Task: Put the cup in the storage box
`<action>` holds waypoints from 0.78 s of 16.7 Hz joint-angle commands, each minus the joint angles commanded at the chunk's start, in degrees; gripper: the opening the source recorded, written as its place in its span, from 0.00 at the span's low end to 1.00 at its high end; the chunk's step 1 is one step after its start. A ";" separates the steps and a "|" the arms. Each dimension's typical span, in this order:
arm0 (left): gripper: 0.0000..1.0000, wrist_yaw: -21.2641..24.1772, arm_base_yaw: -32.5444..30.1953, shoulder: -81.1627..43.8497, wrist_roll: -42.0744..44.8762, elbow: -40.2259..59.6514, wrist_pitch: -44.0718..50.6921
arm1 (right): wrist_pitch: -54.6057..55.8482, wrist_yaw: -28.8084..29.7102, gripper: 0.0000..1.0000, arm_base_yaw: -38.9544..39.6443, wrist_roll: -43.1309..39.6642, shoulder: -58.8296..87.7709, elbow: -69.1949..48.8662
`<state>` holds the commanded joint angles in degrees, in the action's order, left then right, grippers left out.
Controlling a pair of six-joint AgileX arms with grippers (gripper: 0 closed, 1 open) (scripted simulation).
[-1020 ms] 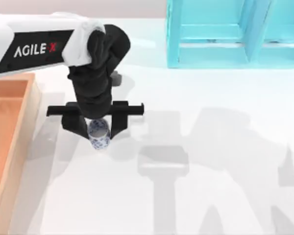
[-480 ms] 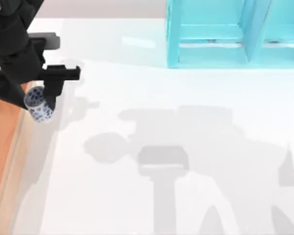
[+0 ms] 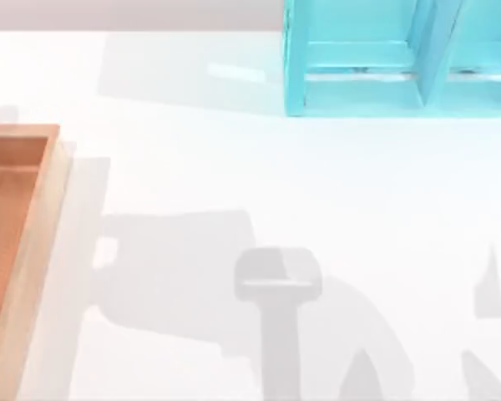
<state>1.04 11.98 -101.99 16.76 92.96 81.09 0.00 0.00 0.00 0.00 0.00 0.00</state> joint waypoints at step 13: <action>0.00 -1.42 3.42 -0.35 0.29 -5.50 -6.34 | 0.00 0.00 1.00 0.00 0.00 0.00 0.00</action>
<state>-0.38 15.39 -102.34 17.04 87.46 74.76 0.00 0.00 0.00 0.00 0.00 0.00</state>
